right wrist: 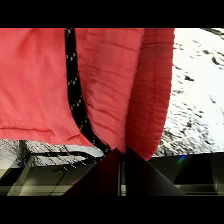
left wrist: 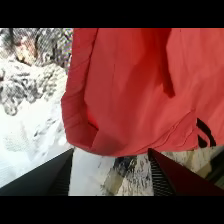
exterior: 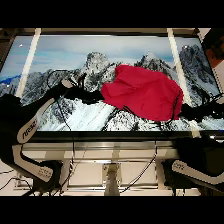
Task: Fold the clothes and pants, and hang the long-sleeved shirts on hangers.
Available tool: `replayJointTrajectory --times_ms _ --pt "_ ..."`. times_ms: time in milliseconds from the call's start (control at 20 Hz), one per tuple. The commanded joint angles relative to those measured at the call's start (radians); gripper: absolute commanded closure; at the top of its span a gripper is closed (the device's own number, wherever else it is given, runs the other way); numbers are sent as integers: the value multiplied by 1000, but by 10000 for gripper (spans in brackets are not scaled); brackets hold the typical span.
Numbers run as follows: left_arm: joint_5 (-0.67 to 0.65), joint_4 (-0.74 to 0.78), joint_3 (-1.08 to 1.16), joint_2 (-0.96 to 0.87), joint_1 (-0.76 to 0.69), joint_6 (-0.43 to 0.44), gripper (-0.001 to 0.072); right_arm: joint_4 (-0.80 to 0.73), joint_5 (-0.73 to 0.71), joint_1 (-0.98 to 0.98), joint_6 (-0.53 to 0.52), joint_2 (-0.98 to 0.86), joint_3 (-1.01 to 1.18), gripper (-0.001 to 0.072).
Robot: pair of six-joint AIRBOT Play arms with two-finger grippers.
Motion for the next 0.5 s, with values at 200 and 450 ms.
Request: replayJointTrajectory --times_ms 200,450 --pt "98 -60 2 -22 -20 -9 701 61 8 1 -2 0 1 701" --pt "103 -74 161 19 -6 14 703 278 28 3 -4 0 2 701"
